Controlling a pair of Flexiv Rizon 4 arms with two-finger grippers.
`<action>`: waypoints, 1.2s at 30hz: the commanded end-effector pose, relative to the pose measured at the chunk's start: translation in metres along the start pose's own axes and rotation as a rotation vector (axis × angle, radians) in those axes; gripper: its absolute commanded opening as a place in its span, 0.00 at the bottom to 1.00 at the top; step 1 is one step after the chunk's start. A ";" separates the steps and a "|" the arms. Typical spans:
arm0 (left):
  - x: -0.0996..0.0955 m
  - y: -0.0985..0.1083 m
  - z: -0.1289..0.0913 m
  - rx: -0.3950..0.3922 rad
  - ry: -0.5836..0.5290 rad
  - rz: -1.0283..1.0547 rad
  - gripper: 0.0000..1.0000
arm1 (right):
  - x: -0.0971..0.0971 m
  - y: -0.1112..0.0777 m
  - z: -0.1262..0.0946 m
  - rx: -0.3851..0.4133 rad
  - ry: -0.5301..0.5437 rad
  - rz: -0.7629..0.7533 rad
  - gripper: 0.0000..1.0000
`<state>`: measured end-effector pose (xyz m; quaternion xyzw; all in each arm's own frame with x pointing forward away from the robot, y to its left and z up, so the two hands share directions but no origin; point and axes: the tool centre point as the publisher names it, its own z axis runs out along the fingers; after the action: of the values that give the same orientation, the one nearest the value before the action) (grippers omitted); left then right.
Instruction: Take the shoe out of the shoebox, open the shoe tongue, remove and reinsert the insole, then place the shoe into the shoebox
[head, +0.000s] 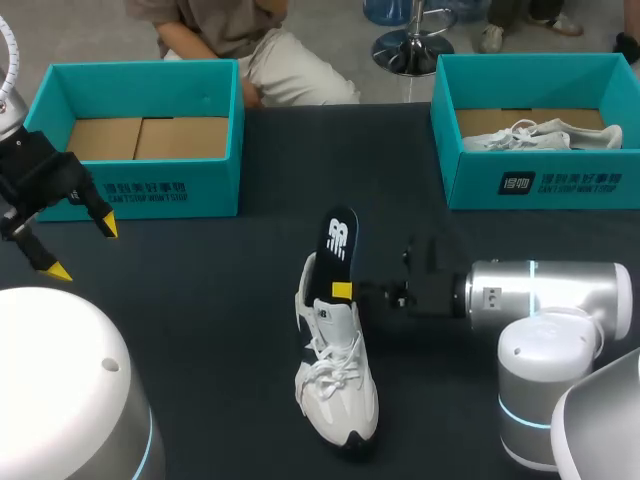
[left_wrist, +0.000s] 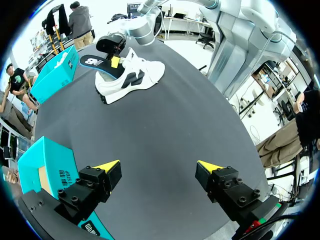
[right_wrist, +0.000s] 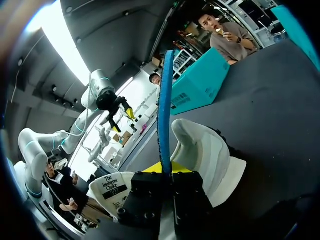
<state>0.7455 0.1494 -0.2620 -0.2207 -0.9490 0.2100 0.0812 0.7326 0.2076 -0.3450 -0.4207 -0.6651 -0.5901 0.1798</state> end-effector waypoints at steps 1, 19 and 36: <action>0.001 0.000 0.000 -0.003 0.000 0.000 1.00 | 0.002 0.008 0.003 0.012 -0.008 -0.006 0.18; 0.001 0.000 0.000 -0.003 0.000 0.000 1.00 | 0.003 0.032 -0.011 -0.005 -0.045 -0.049 0.00; 0.001 0.000 0.000 -0.003 0.000 0.000 1.00 | -0.001 0.016 -0.008 0.019 -0.026 -0.016 0.00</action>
<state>0.7455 0.1494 -0.2620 -0.2207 -0.9490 0.2100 0.0812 0.7468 0.1977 -0.3325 -0.4196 -0.6762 -0.5808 0.1712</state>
